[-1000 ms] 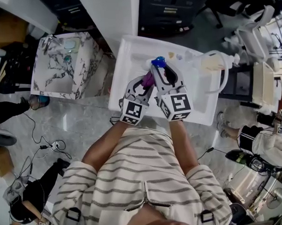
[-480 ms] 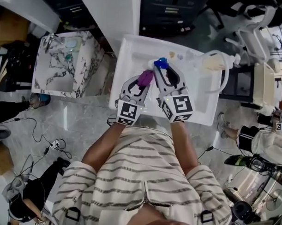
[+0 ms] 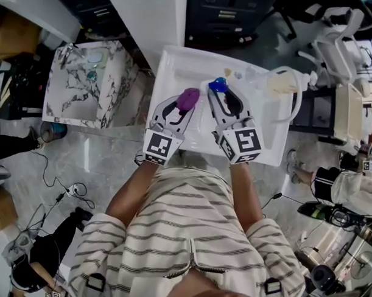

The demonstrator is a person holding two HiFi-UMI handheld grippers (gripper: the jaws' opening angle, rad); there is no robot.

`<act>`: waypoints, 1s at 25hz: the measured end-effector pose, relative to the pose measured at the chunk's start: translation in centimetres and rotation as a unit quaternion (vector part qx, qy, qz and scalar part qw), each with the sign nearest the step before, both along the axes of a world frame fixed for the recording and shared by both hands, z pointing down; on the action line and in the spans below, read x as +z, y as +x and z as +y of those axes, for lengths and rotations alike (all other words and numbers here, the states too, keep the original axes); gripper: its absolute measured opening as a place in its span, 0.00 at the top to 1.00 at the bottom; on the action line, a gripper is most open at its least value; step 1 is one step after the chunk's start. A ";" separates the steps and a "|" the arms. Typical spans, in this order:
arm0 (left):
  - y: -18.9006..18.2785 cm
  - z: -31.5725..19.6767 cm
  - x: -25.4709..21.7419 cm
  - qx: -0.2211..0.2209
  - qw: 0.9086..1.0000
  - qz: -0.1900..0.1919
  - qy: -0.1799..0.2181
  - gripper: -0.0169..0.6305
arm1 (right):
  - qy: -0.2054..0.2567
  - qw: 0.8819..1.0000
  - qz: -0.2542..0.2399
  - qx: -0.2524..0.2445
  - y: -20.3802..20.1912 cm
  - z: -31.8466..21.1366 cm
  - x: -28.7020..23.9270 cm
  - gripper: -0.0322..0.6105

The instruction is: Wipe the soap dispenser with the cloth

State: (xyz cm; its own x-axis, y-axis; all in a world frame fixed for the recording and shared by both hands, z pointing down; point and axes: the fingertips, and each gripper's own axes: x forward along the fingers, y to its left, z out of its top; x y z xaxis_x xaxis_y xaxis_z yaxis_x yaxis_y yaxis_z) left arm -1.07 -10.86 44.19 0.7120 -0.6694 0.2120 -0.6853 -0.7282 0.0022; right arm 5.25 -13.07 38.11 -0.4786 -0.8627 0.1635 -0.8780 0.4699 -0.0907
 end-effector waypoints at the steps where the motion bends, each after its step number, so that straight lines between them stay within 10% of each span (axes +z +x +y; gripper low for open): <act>1: -0.1 -0.1 -0.2 0.006 1.000 0.002 0.000 0.79 | 0.000 1.000 0.001 -0.005 0.1 0.1 0.0 0.75; 25: 0.7 0.4 -1.2 0.159 0.987 -0.020 0.031 0.79 | 0.008 0.987 0.017 -0.160 -0.9 3.6 -0.1 0.74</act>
